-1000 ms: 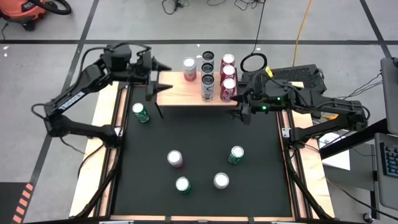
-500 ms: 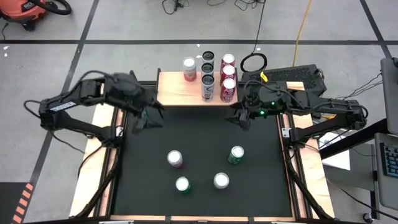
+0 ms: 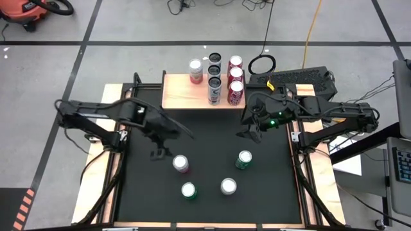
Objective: Place canned beverage on shelf
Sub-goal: Put the top pink white soda can aligned with the other pink white soda can on the shelf
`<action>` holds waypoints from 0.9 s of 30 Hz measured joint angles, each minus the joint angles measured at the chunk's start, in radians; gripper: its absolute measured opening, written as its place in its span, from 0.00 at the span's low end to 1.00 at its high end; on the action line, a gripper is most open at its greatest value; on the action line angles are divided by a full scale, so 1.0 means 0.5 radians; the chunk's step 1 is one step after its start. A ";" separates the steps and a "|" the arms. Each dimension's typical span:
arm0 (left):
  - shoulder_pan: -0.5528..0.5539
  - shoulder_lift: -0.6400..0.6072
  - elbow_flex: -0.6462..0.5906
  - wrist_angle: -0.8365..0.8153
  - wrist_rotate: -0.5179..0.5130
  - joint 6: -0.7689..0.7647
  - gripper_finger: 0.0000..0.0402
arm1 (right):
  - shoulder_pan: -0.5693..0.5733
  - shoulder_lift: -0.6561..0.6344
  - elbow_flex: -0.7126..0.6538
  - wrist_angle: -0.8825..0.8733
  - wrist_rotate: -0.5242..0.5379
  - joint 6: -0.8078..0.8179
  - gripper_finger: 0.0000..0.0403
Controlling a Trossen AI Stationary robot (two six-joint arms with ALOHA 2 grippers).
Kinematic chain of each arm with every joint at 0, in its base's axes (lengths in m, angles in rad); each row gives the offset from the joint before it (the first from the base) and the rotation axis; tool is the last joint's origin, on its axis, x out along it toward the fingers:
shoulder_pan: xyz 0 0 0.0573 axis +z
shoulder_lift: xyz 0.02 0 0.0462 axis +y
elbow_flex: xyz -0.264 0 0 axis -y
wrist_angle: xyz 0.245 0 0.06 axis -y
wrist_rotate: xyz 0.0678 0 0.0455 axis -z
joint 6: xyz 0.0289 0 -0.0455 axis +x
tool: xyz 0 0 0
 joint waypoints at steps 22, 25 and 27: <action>-0.253 0.155 -0.531 0.677 -0.138 -0.100 0.88 | 0.104 0.000 -0.001 -0.177 -0.242 -0.206 0.90; -0.276 0.155 -0.534 0.687 -0.187 -0.092 0.88 | 0.105 0.000 -0.001 -0.177 -0.242 -0.225 0.90; -0.275 0.178 -0.534 0.688 -0.189 -0.095 0.88 | 0.105 0.000 -0.001 -0.177 -0.242 -0.245 0.90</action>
